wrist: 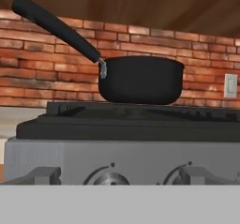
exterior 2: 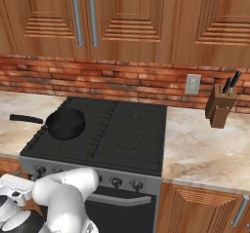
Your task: Turn on the front left burner of the stove.
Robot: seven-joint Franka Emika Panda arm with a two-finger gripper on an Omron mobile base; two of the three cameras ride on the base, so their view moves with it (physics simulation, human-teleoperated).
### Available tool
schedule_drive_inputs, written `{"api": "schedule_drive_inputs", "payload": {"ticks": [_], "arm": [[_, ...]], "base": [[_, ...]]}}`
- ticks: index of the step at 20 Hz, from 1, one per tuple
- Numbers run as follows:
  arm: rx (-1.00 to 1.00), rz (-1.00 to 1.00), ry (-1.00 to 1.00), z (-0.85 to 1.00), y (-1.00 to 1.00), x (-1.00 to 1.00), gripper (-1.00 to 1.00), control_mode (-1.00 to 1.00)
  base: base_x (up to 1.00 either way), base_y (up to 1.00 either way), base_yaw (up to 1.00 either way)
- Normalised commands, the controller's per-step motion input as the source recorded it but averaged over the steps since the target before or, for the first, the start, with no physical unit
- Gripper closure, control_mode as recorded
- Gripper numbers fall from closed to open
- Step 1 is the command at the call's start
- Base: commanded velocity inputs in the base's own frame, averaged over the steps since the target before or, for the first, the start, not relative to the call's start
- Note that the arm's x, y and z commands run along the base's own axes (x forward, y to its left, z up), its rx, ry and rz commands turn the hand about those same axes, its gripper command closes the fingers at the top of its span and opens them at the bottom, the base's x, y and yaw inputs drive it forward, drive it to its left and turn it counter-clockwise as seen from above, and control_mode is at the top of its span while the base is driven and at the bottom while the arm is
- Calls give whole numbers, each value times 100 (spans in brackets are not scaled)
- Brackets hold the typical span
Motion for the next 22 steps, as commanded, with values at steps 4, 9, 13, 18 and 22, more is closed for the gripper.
{"api": "schedule_drive_inputs", "payload": {"ticks": [4,9,13,18,22], "arm": [[6,0,4,0,-20,26,-100,-100],[1,0,9,-12,-9,37,-100,-100],[0,0,8,-29,-2,33,-100,-100],[0,0,7,-35,0,17,-100,-100],[0,0,6,-43,0,2,-100,-100]], "base": [[0,0,0],[0,0,0],[0,0,0],[0,0,0],[0,0,0]]}}
